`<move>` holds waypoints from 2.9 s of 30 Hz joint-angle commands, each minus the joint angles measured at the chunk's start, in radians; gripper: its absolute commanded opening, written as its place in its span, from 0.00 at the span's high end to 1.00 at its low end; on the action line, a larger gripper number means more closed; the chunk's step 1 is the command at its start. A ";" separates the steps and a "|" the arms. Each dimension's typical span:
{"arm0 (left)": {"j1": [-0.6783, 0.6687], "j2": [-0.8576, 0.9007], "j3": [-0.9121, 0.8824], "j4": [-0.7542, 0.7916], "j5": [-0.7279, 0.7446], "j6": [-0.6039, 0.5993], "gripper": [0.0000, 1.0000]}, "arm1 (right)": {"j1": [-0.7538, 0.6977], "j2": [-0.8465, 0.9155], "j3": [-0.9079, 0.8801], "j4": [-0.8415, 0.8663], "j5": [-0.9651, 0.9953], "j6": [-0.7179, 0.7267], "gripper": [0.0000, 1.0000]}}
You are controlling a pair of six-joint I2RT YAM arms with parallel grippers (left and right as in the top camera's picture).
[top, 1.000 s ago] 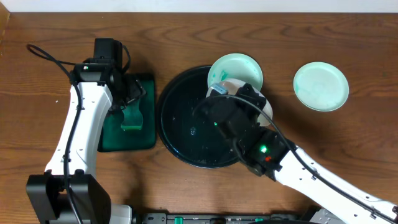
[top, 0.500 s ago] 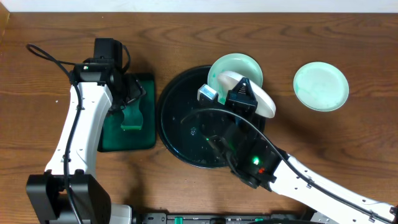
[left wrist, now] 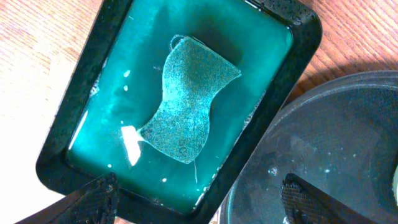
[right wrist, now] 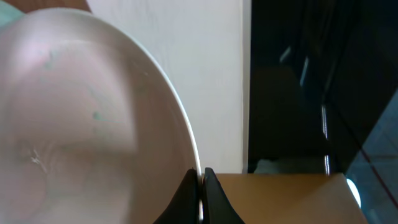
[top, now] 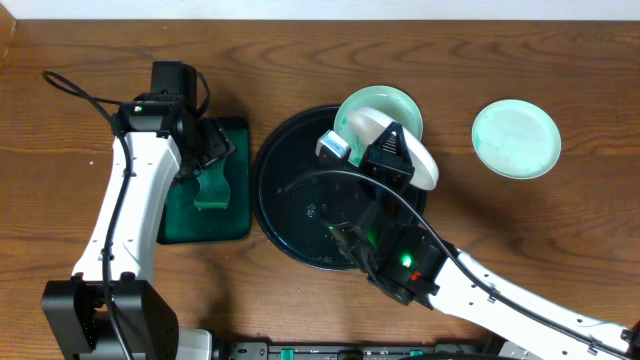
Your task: Clean dirty plates on tray and stack at the side
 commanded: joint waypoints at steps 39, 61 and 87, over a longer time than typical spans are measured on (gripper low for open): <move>0.000 -0.007 -0.007 -0.005 0.010 -0.006 0.16 | 0.009 0.070 0.010 0.111 0.169 0.017 0.99; 0.000 -0.007 -0.007 -0.009 0.047 -0.006 0.16 | 0.087 0.109 0.015 0.259 0.193 -0.074 0.99; 0.000 -0.007 -0.007 -0.016 0.047 -0.005 0.16 | -0.022 0.112 0.015 -0.170 -0.405 1.207 0.99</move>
